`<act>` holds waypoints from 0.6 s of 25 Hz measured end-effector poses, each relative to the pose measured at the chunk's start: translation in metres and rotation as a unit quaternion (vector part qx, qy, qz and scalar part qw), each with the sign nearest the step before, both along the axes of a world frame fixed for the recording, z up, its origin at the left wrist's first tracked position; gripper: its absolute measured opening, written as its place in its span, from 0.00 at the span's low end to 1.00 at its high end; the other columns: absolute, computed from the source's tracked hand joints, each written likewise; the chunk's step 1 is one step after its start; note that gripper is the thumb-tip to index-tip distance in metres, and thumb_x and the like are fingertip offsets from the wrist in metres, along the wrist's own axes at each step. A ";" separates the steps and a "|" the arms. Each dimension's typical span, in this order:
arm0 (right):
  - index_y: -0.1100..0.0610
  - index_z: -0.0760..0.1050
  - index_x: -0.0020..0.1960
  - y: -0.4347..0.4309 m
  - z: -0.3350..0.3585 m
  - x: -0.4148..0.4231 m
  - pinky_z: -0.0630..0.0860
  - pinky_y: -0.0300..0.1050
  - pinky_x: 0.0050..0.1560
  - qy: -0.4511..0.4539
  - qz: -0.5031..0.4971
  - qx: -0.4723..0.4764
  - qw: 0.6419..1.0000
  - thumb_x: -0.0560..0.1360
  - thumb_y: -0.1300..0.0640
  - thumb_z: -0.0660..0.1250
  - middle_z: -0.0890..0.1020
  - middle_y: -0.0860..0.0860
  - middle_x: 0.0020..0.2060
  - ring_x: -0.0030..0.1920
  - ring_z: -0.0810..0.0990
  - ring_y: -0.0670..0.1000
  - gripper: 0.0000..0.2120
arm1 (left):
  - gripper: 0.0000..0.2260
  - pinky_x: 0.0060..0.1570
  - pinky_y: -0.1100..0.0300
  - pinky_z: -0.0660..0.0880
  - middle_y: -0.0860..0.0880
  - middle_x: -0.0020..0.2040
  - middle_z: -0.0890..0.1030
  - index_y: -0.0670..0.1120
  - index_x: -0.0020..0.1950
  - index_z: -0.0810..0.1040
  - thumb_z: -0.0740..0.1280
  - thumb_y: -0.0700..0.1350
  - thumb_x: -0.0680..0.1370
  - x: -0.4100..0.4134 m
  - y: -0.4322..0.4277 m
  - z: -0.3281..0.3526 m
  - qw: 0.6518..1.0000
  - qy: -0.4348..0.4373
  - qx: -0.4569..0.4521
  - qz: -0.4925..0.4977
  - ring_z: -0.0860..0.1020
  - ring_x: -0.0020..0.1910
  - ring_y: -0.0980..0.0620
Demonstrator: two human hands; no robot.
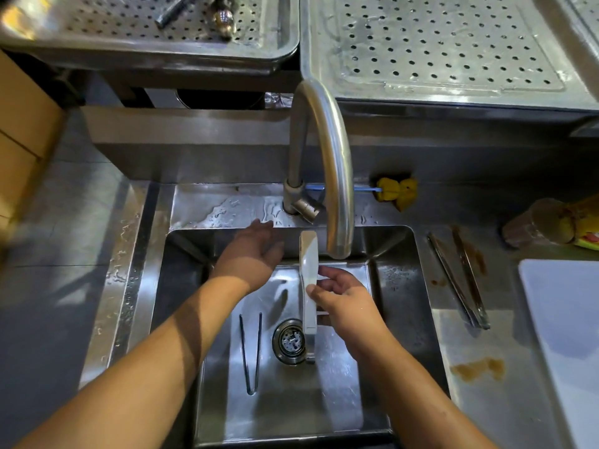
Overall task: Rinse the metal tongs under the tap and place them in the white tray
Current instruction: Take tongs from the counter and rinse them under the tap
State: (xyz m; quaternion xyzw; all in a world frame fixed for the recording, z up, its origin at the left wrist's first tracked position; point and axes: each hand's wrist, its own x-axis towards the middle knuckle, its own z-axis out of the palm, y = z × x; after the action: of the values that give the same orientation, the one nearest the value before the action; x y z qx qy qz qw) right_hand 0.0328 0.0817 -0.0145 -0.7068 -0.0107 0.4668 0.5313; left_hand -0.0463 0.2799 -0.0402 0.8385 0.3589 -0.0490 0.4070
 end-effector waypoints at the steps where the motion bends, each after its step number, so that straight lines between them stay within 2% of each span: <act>1: 0.51 0.77 0.63 0.004 0.000 0.001 0.85 0.56 0.48 0.002 -0.002 0.002 1.000 0.79 0.62 0.72 0.85 0.56 0.52 0.49 0.88 0.57 0.15 | 0.20 0.78 0.58 0.53 0.53 0.83 0.66 0.51 0.71 0.80 0.65 0.57 0.82 -0.001 -0.001 0.004 0.997 -0.022 -0.063 0.033 0.57 0.83 0.54; 3: 0.54 0.77 0.65 0.014 0.002 0.002 0.84 0.63 0.52 0.006 0.002 0.009 1.000 0.80 0.63 0.71 0.84 0.59 0.56 0.53 0.86 0.63 0.16 | 0.31 0.81 0.48 0.49 0.58 0.84 0.59 0.56 0.72 0.79 0.64 0.71 0.74 -0.003 0.001 0.009 0.986 -0.027 -0.153 0.062 0.53 0.83 0.56; 4: 0.55 0.77 0.65 0.020 0.002 0.002 0.84 0.63 0.52 0.011 0.007 0.016 1.000 0.80 0.63 0.71 0.83 0.61 0.56 0.54 0.86 0.65 0.14 | 0.36 0.82 0.42 0.47 0.60 0.84 0.56 0.56 0.71 0.80 0.63 0.75 0.69 -0.004 0.002 0.013 0.989 -0.004 -0.148 0.027 0.49 0.84 0.57; 5: 0.56 0.78 0.64 0.026 0.003 0.001 0.84 0.64 0.51 0.014 0.017 0.023 0.999 0.80 0.63 0.70 0.83 0.62 0.57 0.54 0.85 0.66 0.13 | 0.37 0.81 0.39 0.43 0.62 0.84 0.54 0.55 0.67 0.83 0.64 0.77 0.67 -0.004 0.004 0.014 0.991 0.014 -0.133 -0.022 0.44 0.84 0.58; 7: 0.57 0.78 0.64 0.039 0.006 -0.003 0.84 0.65 0.54 0.014 0.045 0.031 0.998 0.80 0.62 0.70 0.83 0.61 0.57 0.56 0.85 0.65 0.12 | 0.26 0.80 0.40 0.40 0.62 0.84 0.51 0.55 0.61 0.87 0.70 0.71 0.72 -0.003 0.008 0.014 0.986 0.033 -0.133 -0.094 0.38 0.83 0.58; 9: 0.57 0.79 0.63 0.045 0.010 -0.006 0.83 0.63 0.57 0.010 0.070 0.027 0.997 0.81 0.61 0.70 0.85 0.58 0.54 0.55 0.86 0.61 0.12 | 0.16 0.82 0.44 0.43 0.60 0.85 0.52 0.58 0.60 0.87 0.73 0.62 0.76 -0.002 0.011 0.013 0.985 0.013 -0.156 -0.077 0.39 0.83 0.58; 11: 0.51 0.81 0.58 0.042 0.016 -0.001 0.86 0.55 0.50 -0.059 0.112 -0.023 0.992 0.79 0.59 0.69 0.86 0.52 0.47 0.47 0.87 0.54 0.09 | 0.14 0.82 0.42 0.46 0.61 0.85 0.54 0.58 0.60 0.87 0.73 0.60 0.77 -0.002 0.013 0.011 0.985 0.011 -0.156 -0.067 0.40 0.83 0.58; 12: 0.45 0.82 0.53 0.038 0.022 0.006 0.85 0.48 0.42 -0.121 0.127 -0.058 0.983 0.77 0.56 0.69 0.86 0.47 0.42 0.41 0.87 0.47 0.09 | 0.14 0.81 0.41 0.47 0.61 0.85 0.54 0.59 0.59 0.87 0.73 0.61 0.77 -0.001 0.014 0.010 0.987 0.009 -0.147 -0.067 0.40 0.83 0.57; 14: 0.39 0.78 0.46 0.038 0.037 0.030 0.76 0.36 0.26 -0.239 0.100 -0.075 0.963 0.72 0.51 0.69 0.84 0.36 0.33 0.31 0.81 0.37 0.07 | 0.15 0.81 0.39 0.47 0.60 0.84 0.57 0.60 0.58 0.86 0.72 0.64 0.75 0.000 0.016 0.007 0.987 0.010 -0.145 -0.071 0.40 0.83 0.57; 15: 0.40 0.76 0.48 0.043 0.042 0.046 0.72 0.35 0.24 -0.291 0.080 -0.075 0.950 0.73 0.49 0.69 0.81 0.32 0.32 0.29 0.80 0.35 0.06 | 0.17 0.81 0.39 0.48 0.58 0.84 0.61 0.60 0.60 0.85 0.72 0.64 0.75 0.001 0.015 0.007 0.986 0.012 -0.154 -0.066 0.39 0.83 0.58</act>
State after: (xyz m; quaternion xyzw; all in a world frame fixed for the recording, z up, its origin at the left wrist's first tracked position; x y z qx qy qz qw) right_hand 0.0787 0.1246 0.0270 -0.8469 -0.1863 0.2811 0.4112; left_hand -0.0455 0.2953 -0.0332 0.7870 0.2953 -0.1403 0.5232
